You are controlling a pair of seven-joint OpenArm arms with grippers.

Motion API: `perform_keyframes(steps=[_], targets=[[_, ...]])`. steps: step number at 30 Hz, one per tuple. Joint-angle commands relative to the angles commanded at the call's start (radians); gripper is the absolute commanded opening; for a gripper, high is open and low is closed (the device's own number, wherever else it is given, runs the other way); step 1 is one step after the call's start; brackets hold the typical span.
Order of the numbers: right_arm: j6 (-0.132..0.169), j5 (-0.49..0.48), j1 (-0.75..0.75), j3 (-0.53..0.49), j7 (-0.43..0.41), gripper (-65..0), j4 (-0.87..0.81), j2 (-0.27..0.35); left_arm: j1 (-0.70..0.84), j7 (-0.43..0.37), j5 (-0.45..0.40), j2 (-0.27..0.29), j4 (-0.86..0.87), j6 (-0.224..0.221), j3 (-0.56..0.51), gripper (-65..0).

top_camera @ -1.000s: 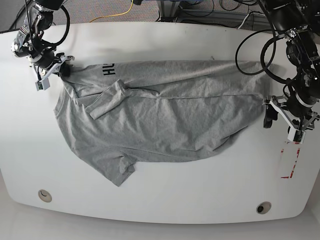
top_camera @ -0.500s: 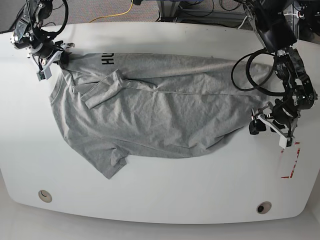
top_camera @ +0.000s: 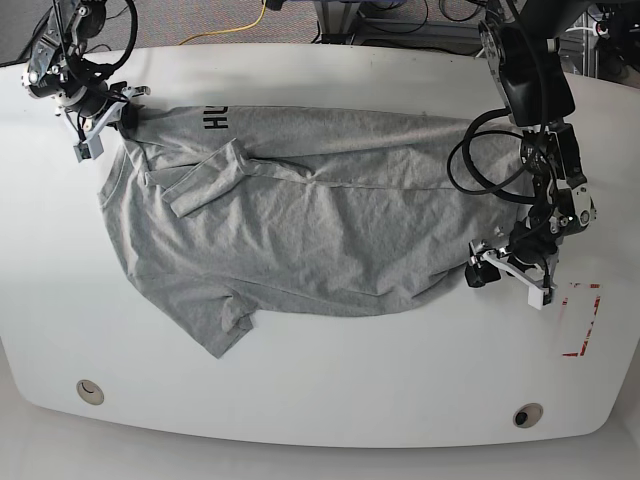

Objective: Layout the t-shirt on the table in an organized manner, then fold the t-shirt properly
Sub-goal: 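Release with the left gripper and move it along the shirt side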

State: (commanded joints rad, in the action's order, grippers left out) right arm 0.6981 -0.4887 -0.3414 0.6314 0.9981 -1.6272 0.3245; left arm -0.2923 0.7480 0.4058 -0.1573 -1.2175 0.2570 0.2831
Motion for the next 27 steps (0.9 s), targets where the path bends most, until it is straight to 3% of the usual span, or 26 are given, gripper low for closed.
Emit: perform_keyframes(steps=[2, 8, 17, 24, 27], targets=[[0.0, 0.0, 0.002, 0.0, 0.0, -61.7, 0.0, -0.002, -0.02, -0.017, 0.0, 0.0, 0.029, -0.002, -0.021, -19.2], [0.0, 0.0, 0.005, 0.0, 0.0, -61.7, 0.002, -0.002, -0.068, -0.063, 0.0, 0.0, 0.161, -0.064, -0.078, -19.2], [0.0, 0.0, 0.006, 0.0, 0.0, -61.7, 0.002, -0.002, -0.114, -0.098, 0.003, 0.018, 0.269, -0.068, -0.141, -19.4], [0.0, 0.0, 0.008, 0.0, 0.0, -61.7, 0.002, -0.002, -0.104, -0.046, 0.002, 0.032, 0.212, -0.066, -0.18, -33.3], [0.0, 0.0, 0.017, 0.0, 0.002, -61.7, 0.002, -0.002, -0.084, -0.006, 0.005, 0.031, 0.183, -0.064, -0.184, -35.7]])
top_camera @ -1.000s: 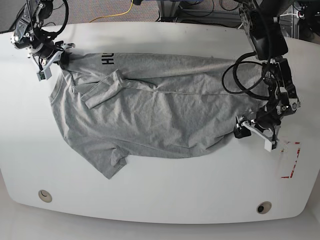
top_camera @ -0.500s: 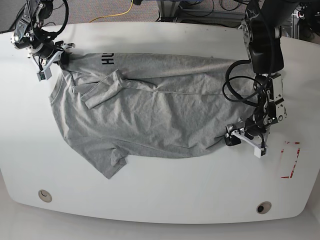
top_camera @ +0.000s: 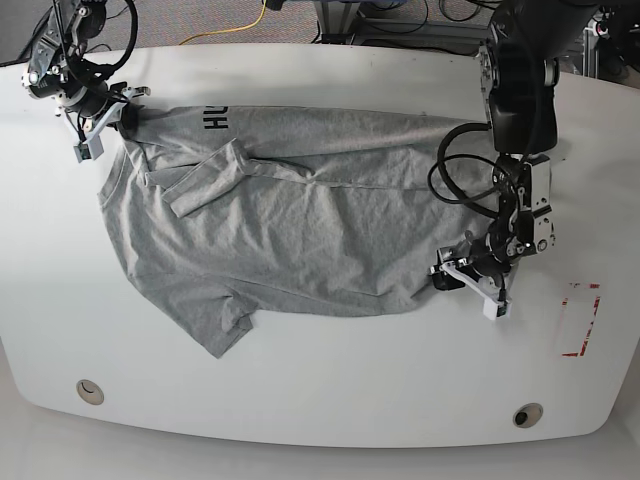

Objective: Layout the t-shirt on the table in an organized manner, then fold the t-shirt properly
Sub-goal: 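Release with the left gripper and move it along the shirt side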

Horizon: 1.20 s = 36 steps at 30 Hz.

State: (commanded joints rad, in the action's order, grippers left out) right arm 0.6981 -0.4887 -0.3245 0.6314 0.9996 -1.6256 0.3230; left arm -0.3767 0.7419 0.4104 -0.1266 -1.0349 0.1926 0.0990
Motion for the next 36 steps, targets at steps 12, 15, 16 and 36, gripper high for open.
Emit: perform_keyframes(steps=[12, 15, 16, 36], targets=[[0.0, 0.0, 0.005, 0.0, 0.0, -61.7, 0.002, 0.0, 0.034, 0.02, -0.003, -0.021, -0.078, 0.0, -0.005, -36.8], [0.0, 0.0, 0.005, 0.0, 0.0, -61.7, 0.003, 0.0, 0.031, 0.02, -0.005, -0.025, -0.077, -0.003, -0.026, -42.5], [0.0, 0.0, 0.006, 0.0, 0.0, -61.7, 0.005, 0.0, 0.031, 0.02, -0.005, -0.026, -0.078, -0.006, -0.031, -46.0], [0.0, 0.008, 0.018, 0.002, 0.0, -61.7, 0.005, -0.026, 0.011, 0.058, -0.044, -0.161, -0.218, -0.002, -0.084, -65.0]])
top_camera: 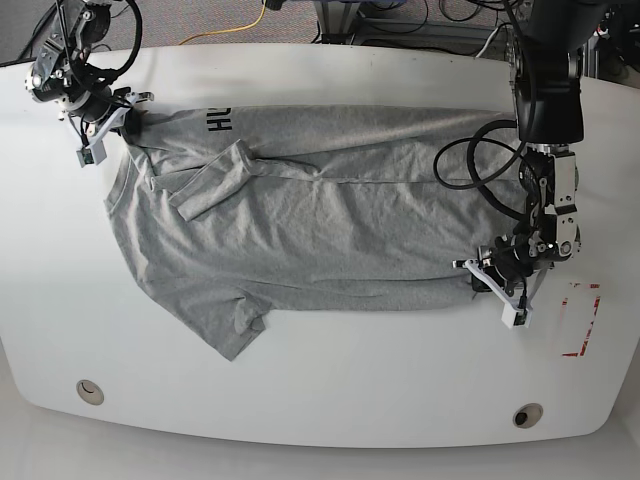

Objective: Layout the t-shirt on the table in an organized manner, then fold the t-shirt properly
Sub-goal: 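Release with the left gripper and move it along the shirt side, then grasp the shirt side with the left gripper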

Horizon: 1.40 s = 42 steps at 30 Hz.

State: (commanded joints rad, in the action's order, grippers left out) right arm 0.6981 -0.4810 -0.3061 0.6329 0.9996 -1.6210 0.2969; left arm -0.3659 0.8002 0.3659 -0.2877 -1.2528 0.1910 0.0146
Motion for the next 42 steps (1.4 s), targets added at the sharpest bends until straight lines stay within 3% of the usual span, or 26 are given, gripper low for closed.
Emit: perform_keyframes(steps=[5, 14, 18, 21, 25, 31, 33, 42], targets=[[0.0, 0.0, 0.0, 0.0, 0.0, -61.7, 0.0, 0.005, 0.0, 0.005, -0.072, -0.006, -0.031, 0.02, -0.002, -65.0], [0.0, 0.002, -0.002, 0.0, 0.0, -61.7, -0.002, 0.006, -0.029, -0.029, -0.298, -0.011, -0.021, 0.203, -0.002, -65.0], [0.0, 0.002, -0.002, -0.002, 0.0, -61.7, -0.002, 0.005, -0.049, -0.037, -0.361, -0.011, -0.003, 0.242, -0.029, -65.0], [0.0, 0.002, -0.002, -0.002, 0.0, -61.7, -0.003, 0.002, -0.081, -0.037, -0.359, -0.012, 0.029, 0.244, -0.048, -64.4], [0.0, 0.002, -0.002, -0.002, 0.0, -61.7, -0.003, 0.002, -0.109, -0.037, -0.358, -0.017, 0.066, 0.245, -0.052, -56.5], [0.0, 0.0, -0.003, -0.002, 0.0, -61.7, -0.005, 0.002, -0.112, -0.037, -0.356, -0.034, 0.069, 0.245, -0.052, -32.1], [0.0, -0.002, -0.003, -0.002, 0.0, -61.7, -0.005, 0.002, -0.112, -0.037, -0.356, -0.038, 0.068, 0.245, -0.052, -26.7], [0.0, -0.006, -0.005, -0.002, 0.0, -61.7, -0.005, 0.0, -0.115, -0.037, -0.354, -0.041, -0.02, 0.258, 0.005, -25.1]])
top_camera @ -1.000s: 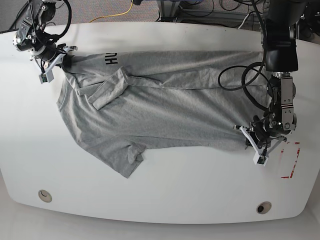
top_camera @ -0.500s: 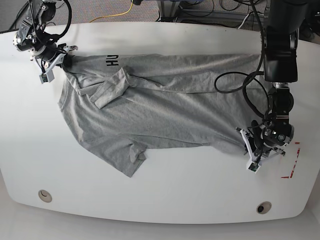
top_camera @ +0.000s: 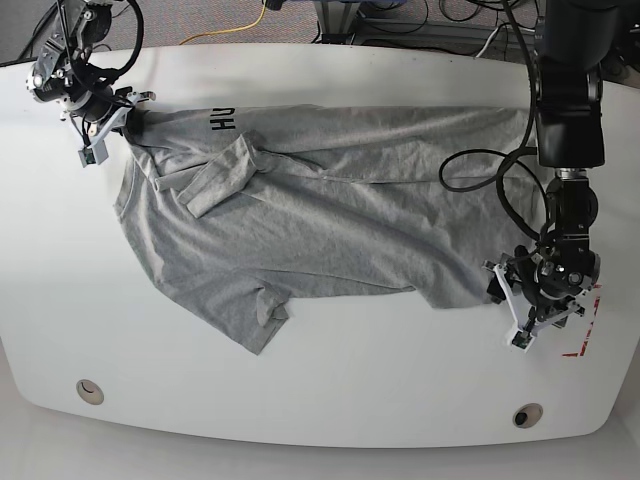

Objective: Layout the t-shirt on the table in an organized manner, then fold the t-shirt properly
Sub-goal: 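Grasp the shirt side with the left gripper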

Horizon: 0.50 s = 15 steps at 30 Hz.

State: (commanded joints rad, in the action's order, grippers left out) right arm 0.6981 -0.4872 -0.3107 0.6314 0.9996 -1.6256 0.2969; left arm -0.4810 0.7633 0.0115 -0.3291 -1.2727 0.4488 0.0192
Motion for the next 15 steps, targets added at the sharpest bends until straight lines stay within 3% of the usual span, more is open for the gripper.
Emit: perform_keyframes(steps=[7, 15], targets=[[0.0, 0.0, 0.003, 0.0, 0.003, -61.7, 0.0, 0.0, 0.0, 0.002, 0.0, 0.008, 0.032, 0.066, 0.18, -25.1], [0.0, -0.002, 0.005, 0.0, 0.018, -61.7, -0.009, 0.0, -0.003, 0.002, 0.0, 0.037, 0.141, 0.066, 0.305, -25.1]])
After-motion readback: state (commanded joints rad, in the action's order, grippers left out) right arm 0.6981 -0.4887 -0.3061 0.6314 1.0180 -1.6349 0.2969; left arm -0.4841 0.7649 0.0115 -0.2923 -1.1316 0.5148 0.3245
